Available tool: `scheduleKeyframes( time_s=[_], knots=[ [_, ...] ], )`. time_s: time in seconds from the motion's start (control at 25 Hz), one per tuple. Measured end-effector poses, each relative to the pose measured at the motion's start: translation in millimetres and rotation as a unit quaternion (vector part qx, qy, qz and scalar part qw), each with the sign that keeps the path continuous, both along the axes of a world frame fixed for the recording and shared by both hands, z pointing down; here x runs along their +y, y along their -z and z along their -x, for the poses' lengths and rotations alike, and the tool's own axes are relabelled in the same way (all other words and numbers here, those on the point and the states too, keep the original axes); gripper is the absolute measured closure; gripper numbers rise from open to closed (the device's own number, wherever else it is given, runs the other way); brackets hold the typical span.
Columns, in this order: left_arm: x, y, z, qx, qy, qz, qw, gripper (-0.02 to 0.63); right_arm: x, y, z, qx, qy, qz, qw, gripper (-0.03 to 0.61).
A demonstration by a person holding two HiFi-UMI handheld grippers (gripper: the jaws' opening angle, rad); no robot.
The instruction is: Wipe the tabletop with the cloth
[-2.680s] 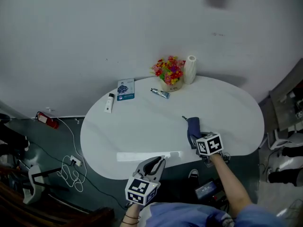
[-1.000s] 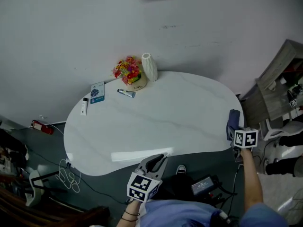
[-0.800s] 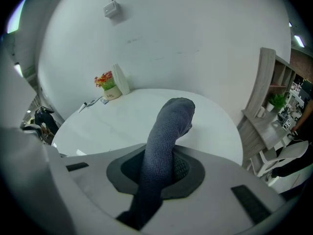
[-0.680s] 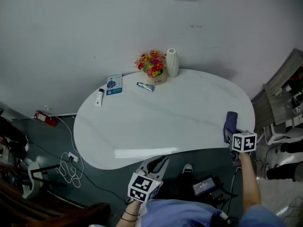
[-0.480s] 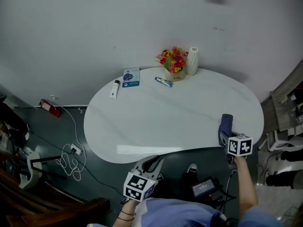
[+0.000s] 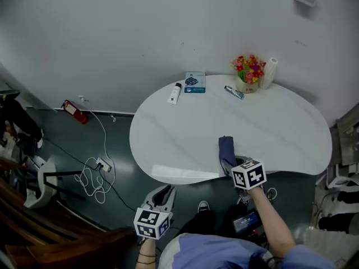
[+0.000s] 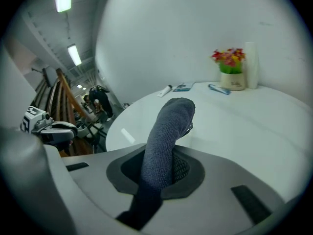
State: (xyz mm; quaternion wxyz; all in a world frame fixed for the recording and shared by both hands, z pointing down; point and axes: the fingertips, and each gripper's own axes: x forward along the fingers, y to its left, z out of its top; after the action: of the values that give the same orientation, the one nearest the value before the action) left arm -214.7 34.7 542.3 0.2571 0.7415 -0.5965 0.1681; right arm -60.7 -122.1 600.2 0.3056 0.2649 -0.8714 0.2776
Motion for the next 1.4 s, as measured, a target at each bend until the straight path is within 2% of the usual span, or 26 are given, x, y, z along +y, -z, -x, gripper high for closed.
scheduleKeyframes(
  time_s=[0.16, 0.32, 0.44, 0.6, 0.76, 1.0, 1.2, 1.4],
  knots=[
    [24, -2, 33, 0.004, 0.038, 0.002, 0.9992, 0.565, 46, 1, 99, -0.026, 0.079, 0.011, 0.996, 0.517],
    [44, -7, 47, 0.014, 0.055, 0.006, 0.9983, 0.565, 96, 0, 174, -0.047, 0.147, 0.028, 0.988, 0.517],
    [59, -11, 58, 0.017, 0.067, 0.012, 0.9975, 0.565, 132, -5, 212, -0.057, 0.186, 0.047, 0.98, 0.517],
    [71, -12, 69, 0.019, 0.082, 0.016, 0.9963, 0.565, 161, -21, 230, -0.045, 0.219, 0.069, 0.972, 0.517],
    [71, -12, 76, 0.015, 0.085, 0.015, 0.9962, 0.565, 159, -43, 220, -0.01, 0.224, 0.07, 0.972, 0.517],
    [58, -14, 63, 0.015, 0.067, 0.018, 0.9975, 0.565, 127, -55, 174, 0.009, 0.178, 0.073, 0.981, 0.517],
    [28, -15, 27, 0.014, 0.023, 0.018, 0.9995, 0.565, 88, -61, 109, 0.018, 0.118, 0.073, 0.99, 0.517],
    [-13, -4, -34, 0.007, -0.039, 0.006, 0.9992, 0.565, 51, -61, 26, 0.022, 0.054, 0.07, 0.996, 0.517]
  ],
)
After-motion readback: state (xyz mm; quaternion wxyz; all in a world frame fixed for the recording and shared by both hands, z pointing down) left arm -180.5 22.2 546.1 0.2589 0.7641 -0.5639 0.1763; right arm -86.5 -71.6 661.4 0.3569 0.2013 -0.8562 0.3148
